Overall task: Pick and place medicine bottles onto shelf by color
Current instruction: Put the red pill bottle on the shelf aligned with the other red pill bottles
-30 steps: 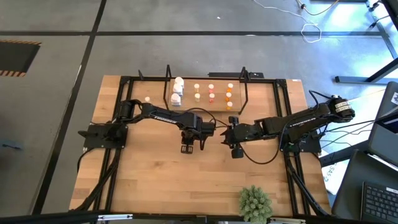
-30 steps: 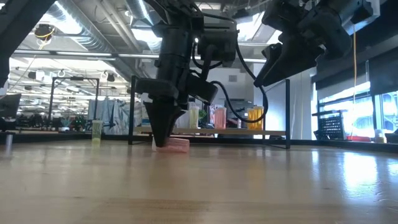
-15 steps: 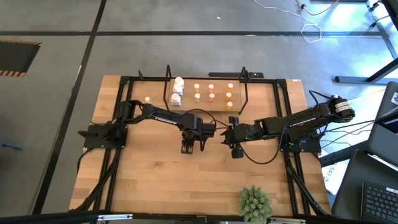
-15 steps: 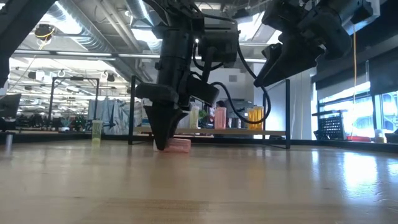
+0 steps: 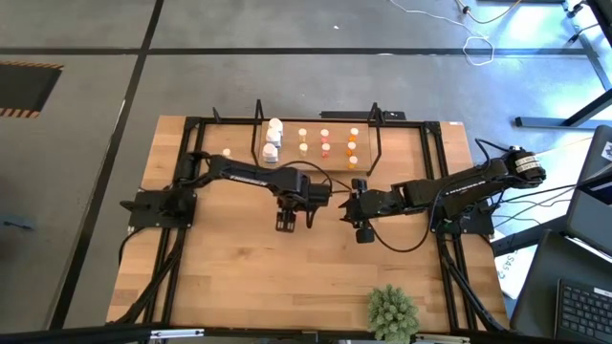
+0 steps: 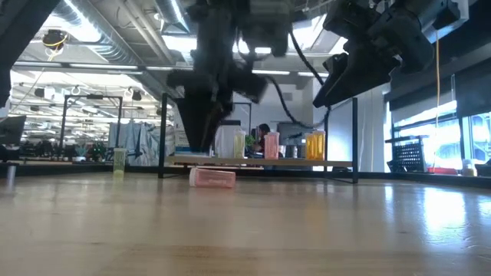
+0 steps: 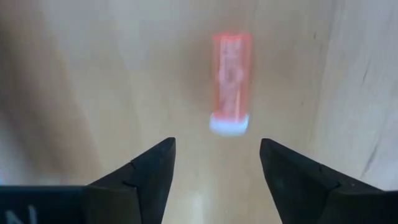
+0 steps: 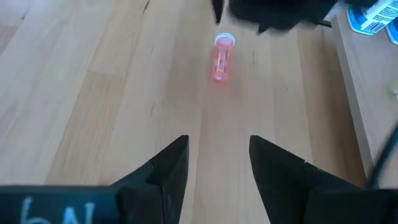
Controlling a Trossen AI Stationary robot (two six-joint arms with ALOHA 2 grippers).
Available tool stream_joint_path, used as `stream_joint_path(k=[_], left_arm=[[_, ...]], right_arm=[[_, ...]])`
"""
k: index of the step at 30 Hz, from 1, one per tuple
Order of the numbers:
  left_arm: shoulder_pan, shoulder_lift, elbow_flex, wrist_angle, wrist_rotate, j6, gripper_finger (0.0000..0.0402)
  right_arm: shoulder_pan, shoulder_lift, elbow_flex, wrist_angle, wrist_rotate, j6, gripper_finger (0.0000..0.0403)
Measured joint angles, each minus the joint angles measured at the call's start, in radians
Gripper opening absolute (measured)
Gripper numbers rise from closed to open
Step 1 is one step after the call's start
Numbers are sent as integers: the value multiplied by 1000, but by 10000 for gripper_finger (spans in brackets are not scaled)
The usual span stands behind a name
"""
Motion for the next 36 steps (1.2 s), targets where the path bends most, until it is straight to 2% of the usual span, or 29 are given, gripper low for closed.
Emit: stream_joint_path(k=[6,12,17,22,30,36], left_arm=[[-24,-140,-49,-19,-86,-40,229],[-90,-340,-249,98,-169,-146,229],[-140,-507,-468,317,-169,-251,229],[-170,-614,-686,599,-183,-263,229],[-167,-615,-974,1109,-185,-206,229],[-165,-614,-1118,1336,-187,-250,229]], right_arm=[[0,0,0,17,0,-1,171],[0,0,0,38,-2,-1,171],[0,0,0,45,-2,-1,171],[0,0,0,50,-2,0,171],[0,0,0,60,-1,1,171],[0,0,0,62,-1,1,171]])
